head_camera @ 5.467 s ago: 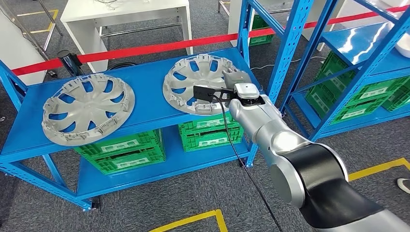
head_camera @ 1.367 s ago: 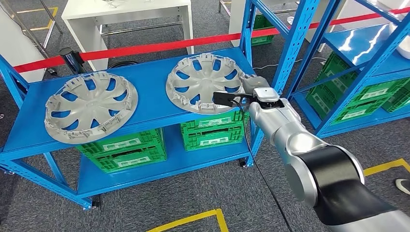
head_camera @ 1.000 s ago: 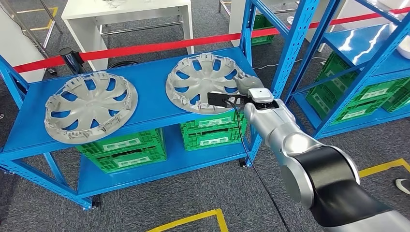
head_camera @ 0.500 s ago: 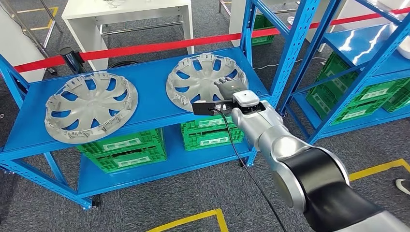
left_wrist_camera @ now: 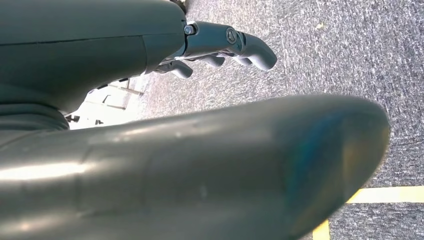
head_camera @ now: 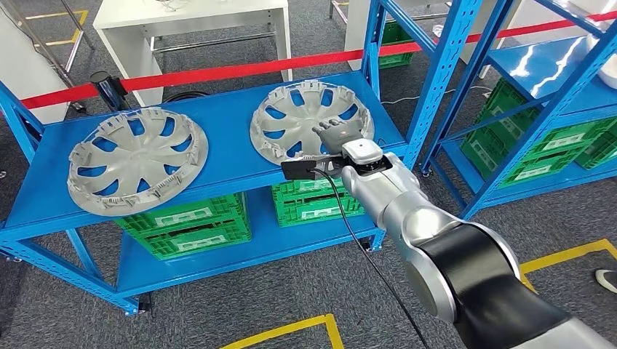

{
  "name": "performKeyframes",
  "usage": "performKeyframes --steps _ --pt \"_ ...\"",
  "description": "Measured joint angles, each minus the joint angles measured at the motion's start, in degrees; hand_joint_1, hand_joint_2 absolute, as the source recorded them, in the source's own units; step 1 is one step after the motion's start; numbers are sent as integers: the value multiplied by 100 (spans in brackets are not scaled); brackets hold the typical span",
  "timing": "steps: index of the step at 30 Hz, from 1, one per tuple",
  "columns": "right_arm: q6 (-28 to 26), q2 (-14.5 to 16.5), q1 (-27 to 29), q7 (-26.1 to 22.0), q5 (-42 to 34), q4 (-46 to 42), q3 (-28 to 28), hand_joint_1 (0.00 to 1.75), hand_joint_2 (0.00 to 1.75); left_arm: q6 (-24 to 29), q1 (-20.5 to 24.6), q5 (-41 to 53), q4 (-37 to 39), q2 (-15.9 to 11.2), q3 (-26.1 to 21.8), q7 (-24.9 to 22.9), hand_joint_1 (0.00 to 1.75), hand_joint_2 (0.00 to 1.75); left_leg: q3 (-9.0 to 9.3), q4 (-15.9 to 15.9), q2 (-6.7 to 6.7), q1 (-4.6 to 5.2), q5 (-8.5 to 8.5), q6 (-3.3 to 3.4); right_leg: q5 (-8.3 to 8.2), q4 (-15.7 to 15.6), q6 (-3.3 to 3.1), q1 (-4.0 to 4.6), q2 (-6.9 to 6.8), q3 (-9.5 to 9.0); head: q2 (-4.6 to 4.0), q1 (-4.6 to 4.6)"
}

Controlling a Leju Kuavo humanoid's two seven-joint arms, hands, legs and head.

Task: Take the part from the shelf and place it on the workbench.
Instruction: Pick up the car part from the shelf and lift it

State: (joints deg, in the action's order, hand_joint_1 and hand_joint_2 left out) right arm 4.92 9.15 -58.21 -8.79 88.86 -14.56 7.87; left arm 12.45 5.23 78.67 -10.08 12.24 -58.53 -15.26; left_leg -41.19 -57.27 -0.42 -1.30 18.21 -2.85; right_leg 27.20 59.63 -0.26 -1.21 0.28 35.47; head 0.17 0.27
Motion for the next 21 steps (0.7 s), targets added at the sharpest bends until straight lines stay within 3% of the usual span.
performKeyframes --steps 5,10,12,14,16,18,19,21 --pt "-3 24 -1 -22 -17 0 6 0 175 10 -1 -14 0 2 -15 -13 0 0 -7 -6 -1 2 3 3 -1 -5 3 -6 -1 -2 0 -1" --pt "-8 36 -5 -24 -50 0 6 0 175 11 -2 -13 -4 -7 -49 -87 0 0 -17 -50 -3 31 84 124 -7 -45 81 -57 -10 -34 0 -2" --pt "-9 34 -6 -22 -64 -1 6 0 175 11 -5 -11 -3 1 -50 -90 0 0 58 52 3 24 40 176 0 -95 124 -50 -9 -88 0 -1" --pt "-11 28 -15 -21 -73 -1 6 0 175 11 -6 -10 -2 16 -50 -92 0 0 149 191 25 -10 -37 224 199 90 148 -37 -7 -43 0 8" --pt "-10 24 -12 -14 -76 0 6 0 175 12 -3 -7 -2 24 -50 -93 0 0 152 223 41 -22 -67 240 622 734 159 -35 -6 224 0 14" --pt "-6 16 23 -6 -76 1 6 0 175 11 -2 -5 -2 23 -51 -93 0 0 101 192 40 -17 -68 242 885 1312 175 -36 -5 452 0 15" --pt "-4 12 39 -4 -77 2 6 0 175 11 -2 -5 -2 24 -51 -93 0 0 66 165 37 -18 -70 238 860 1315 176 -37 -6 423 0 15" --pt "-3 7 35 0 -85 2 6 0 175 11 -6 -4 -1 32 -52 -93 0 0 -28 69 34 -31 -86 196 608 691 168 -42 -10 37 0 15"
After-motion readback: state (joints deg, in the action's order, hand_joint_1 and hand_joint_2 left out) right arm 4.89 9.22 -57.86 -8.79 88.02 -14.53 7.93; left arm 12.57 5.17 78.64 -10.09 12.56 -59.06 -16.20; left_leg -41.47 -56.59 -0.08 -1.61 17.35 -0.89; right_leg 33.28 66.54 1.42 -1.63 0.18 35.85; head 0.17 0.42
